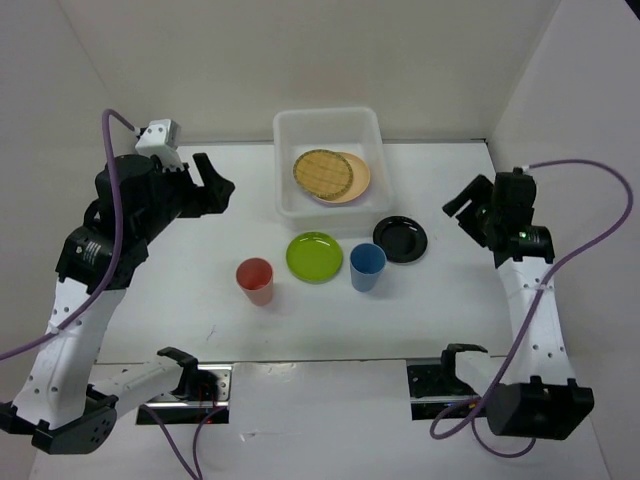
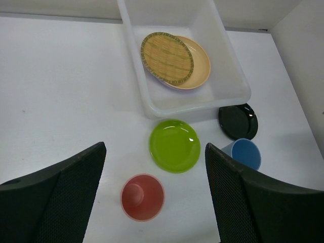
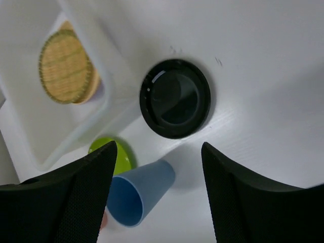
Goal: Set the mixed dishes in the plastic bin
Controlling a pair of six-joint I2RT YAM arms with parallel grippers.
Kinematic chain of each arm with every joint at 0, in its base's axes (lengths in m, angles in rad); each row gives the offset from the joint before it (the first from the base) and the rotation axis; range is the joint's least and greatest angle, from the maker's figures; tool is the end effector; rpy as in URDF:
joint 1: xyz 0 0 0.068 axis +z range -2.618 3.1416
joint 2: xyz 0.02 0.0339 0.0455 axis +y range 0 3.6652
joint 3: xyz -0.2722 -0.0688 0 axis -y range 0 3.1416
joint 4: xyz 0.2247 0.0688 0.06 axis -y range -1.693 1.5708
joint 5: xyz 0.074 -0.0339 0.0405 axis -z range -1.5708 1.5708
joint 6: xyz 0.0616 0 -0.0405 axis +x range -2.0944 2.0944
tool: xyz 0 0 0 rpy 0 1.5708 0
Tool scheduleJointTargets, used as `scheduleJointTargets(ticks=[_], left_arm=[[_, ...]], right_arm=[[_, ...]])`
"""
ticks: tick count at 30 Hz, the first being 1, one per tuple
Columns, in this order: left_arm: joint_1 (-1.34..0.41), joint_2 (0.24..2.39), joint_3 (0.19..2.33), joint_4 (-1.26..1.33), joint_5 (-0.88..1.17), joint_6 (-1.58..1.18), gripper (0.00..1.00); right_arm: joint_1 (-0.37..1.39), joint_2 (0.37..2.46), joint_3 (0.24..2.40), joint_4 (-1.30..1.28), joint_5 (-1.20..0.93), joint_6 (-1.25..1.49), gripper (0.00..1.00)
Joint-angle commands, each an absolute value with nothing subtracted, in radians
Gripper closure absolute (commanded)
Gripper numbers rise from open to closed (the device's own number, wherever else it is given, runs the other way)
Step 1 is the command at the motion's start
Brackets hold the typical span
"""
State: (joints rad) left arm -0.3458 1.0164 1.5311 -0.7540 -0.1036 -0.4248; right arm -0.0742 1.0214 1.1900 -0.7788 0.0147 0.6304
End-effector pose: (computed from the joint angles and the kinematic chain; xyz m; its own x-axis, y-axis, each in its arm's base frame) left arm 0.1660 -0.0530 0.4757 -0.3032 -0.3265 -0.8953 0.1291 0.9167 -0.3781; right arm 0.1998 -0.0158 0.3648 -0.4108 0.6216 -0.6670 0.4064 0.7797 0.4763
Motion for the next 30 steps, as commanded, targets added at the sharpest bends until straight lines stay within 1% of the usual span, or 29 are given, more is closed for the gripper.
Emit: scheduleJointTargets(ticks=[1,3,5,9,12,14,18,20,24,30], left_arm=[[-0.339,1.006,1.536,-0.704,-0.031,-0.402,0.14],[-0.339,1.006,1.536,-0.704,-0.021,-0.402,0.14],[-0.339,1.006,1.536,-0.704,-0.012,-0.402,0.14],[-0.339,1.006,1.526,-0.704,-0.012,-0.411,0.14],[-0.339,1.006,1.526,-0.704,-0.003,-0.411,0.14],[-0.339,1.006,1.526,-0.704,-0.003,-0.411,0.14],[-0.339,1.006,1.526,-0.704,-0.003,-0.411,0.14],[-0.339,1.006,1.526,-0.704,-0.003,-0.411,0.14],[-0.339,1.006,1.526,-0.704,-0.003,-0.411,0.14],[-0.339,1.006,1.526,-0.713,-0.012,-0.411,0.14]], right_arm=[[-0.164,1.020,1.045,-0.574,-0.188,0.664,0.29],[-0.239,1.043,0.948,-0.505,-0.248,0.673,0.37],[-0.300,1.086,0.873,-0.448,-0.319,0.673,0.41],[-0.311,1.182,0.810,-0.339,-0.330,0.673,0.43],[-0.311,1.267,0.769,-0.254,-0.368,0.673,0.49],[-0.311,1.333,0.755,-0.209,-0.377,0.673,0.50],[-0.276,1.442,0.755,-0.134,-0.379,0.664,0.49],[-0.276,1.497,0.746,-0.121,-0.379,0.664,0.45],[-0.253,1.566,0.746,-0.083,-0.377,0.644,0.43],[-0.219,1.620,0.746,-0.046,-0.353,0.644,0.43]])
